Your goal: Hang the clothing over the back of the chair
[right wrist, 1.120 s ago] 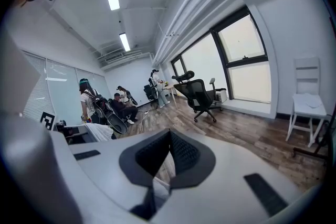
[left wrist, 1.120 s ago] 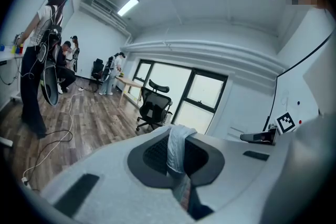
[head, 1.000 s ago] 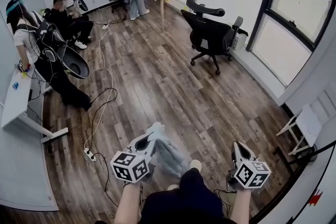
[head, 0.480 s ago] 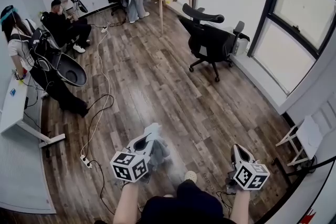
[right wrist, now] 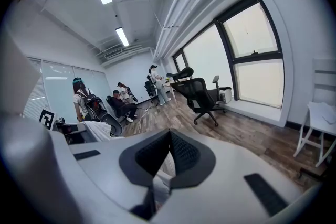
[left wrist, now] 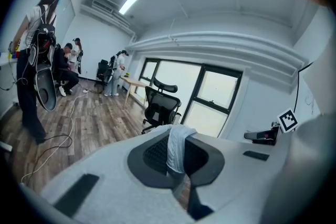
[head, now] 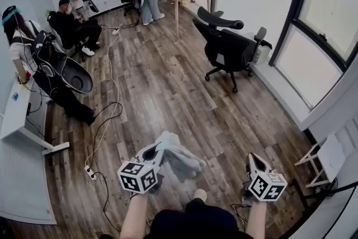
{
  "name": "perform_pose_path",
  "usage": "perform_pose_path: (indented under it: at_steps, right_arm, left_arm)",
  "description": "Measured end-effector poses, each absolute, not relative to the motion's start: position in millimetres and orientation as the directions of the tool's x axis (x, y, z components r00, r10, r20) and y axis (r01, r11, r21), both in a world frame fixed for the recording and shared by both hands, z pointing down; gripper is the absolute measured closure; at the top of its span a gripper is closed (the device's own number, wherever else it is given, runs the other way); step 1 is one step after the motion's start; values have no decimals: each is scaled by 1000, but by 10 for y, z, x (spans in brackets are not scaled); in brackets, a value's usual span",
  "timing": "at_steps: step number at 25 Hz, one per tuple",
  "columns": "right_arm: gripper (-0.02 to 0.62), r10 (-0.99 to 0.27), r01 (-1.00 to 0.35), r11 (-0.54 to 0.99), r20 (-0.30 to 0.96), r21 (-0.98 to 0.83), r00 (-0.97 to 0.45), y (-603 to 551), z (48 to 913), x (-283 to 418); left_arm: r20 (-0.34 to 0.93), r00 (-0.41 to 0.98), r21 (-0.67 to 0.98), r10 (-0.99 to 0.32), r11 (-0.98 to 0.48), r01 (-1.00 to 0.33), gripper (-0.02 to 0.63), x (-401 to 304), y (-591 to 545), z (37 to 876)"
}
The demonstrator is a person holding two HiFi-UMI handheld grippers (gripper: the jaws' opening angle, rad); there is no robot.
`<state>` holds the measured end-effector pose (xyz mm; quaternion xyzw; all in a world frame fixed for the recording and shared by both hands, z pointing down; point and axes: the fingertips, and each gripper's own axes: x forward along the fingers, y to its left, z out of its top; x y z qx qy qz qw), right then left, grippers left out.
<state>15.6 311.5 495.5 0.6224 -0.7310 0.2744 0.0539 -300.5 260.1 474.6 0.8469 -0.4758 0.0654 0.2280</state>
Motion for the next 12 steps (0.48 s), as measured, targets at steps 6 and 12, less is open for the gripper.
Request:
perform_pose_path:
  at_steps: [6,12]
  right_arm:
    - [594,-884,-936,125,392,-329,-256,2820,4830,218]
    - [594,-896,-931,166,344,-327,-280,2628,4707,369]
  left_arm:
    - [301,546,332,-782,-450,-829,603,-2812,2380,4678]
    - [262,566,327,-782,-480,-814,603,-2486,2218,4628]
